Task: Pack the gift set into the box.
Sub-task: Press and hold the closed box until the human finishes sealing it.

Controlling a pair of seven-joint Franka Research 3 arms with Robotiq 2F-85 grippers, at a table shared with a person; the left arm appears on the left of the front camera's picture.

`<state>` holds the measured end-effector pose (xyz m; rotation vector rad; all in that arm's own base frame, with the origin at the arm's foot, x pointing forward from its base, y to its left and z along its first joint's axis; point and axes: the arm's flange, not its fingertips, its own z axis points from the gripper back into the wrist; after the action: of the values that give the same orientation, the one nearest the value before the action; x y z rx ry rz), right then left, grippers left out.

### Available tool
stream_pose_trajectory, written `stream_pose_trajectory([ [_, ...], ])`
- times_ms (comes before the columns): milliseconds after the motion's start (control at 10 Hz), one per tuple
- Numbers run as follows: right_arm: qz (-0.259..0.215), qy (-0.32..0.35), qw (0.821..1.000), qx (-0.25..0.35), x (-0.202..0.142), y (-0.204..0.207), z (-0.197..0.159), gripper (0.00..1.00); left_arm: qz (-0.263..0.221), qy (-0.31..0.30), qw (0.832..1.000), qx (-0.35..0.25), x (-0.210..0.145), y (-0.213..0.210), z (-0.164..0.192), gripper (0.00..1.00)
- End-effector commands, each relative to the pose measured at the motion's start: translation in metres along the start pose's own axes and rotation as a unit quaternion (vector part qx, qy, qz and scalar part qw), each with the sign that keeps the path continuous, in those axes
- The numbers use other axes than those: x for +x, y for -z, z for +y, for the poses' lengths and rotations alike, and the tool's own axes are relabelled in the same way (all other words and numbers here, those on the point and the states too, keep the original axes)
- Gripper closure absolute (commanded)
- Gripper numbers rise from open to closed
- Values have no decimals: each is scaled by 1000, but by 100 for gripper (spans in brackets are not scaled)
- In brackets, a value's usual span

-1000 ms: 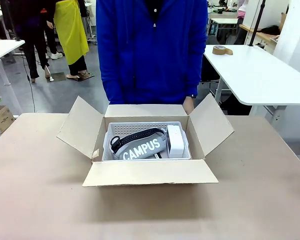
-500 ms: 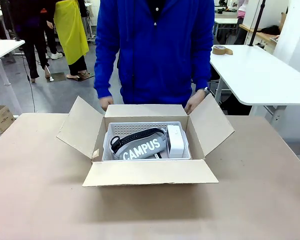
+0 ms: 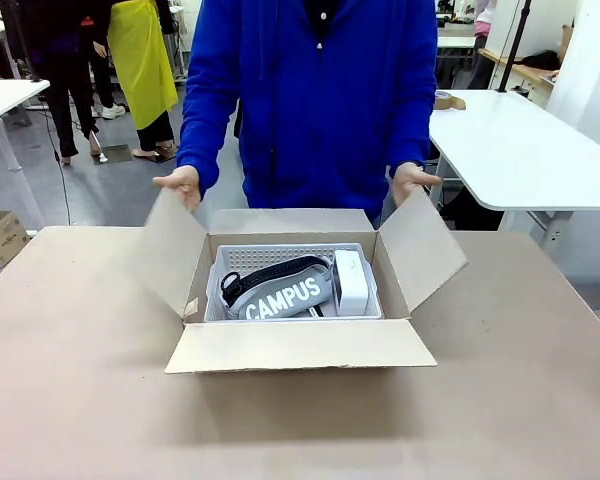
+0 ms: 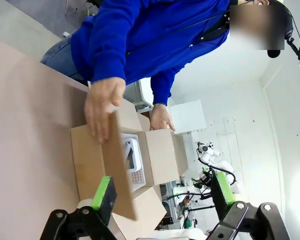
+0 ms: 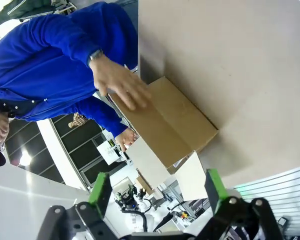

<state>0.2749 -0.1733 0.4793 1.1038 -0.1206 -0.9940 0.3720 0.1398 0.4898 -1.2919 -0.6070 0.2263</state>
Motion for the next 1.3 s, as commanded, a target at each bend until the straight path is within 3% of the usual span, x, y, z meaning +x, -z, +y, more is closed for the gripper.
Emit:
stream_pose_trajectory([
  [0, 3, -10, 1000, 15, -1, 2, 1, 0, 3, -2, 1000, -3, -3, 0, -1, 0],
  [1200, 3, -10, 1000, 15, -1, 2, 1, 0, 3, -2, 1000, -3, -3, 0, -1, 0],
])
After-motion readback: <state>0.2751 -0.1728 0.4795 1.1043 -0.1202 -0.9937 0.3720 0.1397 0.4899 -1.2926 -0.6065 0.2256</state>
